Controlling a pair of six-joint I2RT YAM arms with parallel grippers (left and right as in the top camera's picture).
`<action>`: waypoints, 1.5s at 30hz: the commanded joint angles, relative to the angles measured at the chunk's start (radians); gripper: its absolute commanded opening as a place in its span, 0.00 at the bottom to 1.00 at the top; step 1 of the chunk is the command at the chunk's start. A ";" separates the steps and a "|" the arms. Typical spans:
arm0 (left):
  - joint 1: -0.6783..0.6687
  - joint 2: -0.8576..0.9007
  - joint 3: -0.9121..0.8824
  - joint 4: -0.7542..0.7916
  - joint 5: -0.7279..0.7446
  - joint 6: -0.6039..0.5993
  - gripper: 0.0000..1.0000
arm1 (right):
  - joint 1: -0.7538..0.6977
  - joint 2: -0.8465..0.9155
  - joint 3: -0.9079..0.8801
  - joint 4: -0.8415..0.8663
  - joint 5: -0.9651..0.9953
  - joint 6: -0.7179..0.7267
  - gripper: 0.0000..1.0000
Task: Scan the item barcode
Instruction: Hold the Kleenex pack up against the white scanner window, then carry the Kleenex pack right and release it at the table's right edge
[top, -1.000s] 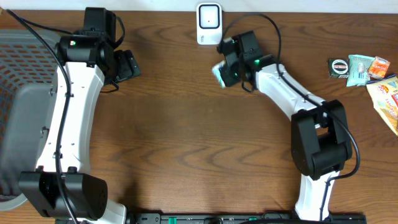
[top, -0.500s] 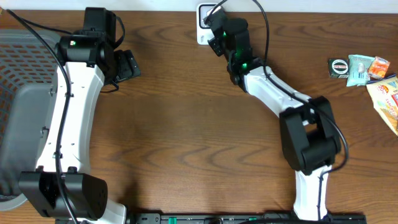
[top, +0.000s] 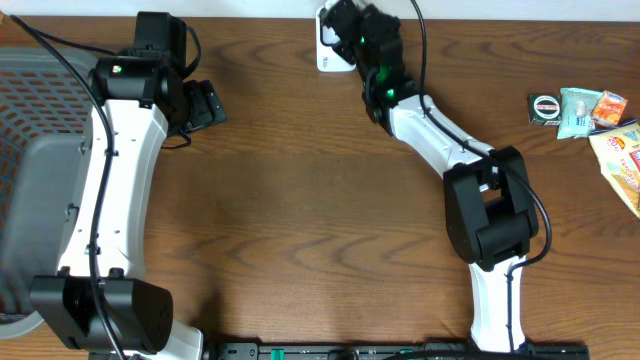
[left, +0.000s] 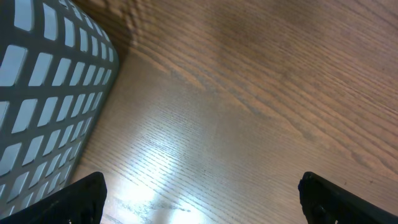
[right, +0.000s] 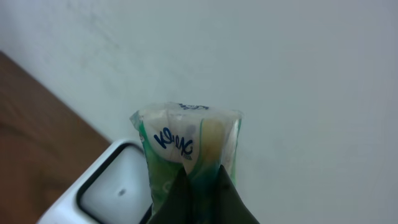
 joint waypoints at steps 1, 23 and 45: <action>0.003 0.005 0.002 -0.003 -0.016 0.002 0.98 | -0.014 0.018 0.059 -0.001 -0.008 -0.172 0.01; 0.003 0.005 0.002 -0.003 -0.016 0.002 0.98 | -0.012 0.215 0.233 -0.038 0.074 -0.098 0.01; 0.003 0.005 0.002 -0.003 -0.016 0.002 0.98 | -0.256 -0.015 0.319 -0.581 0.307 0.021 0.01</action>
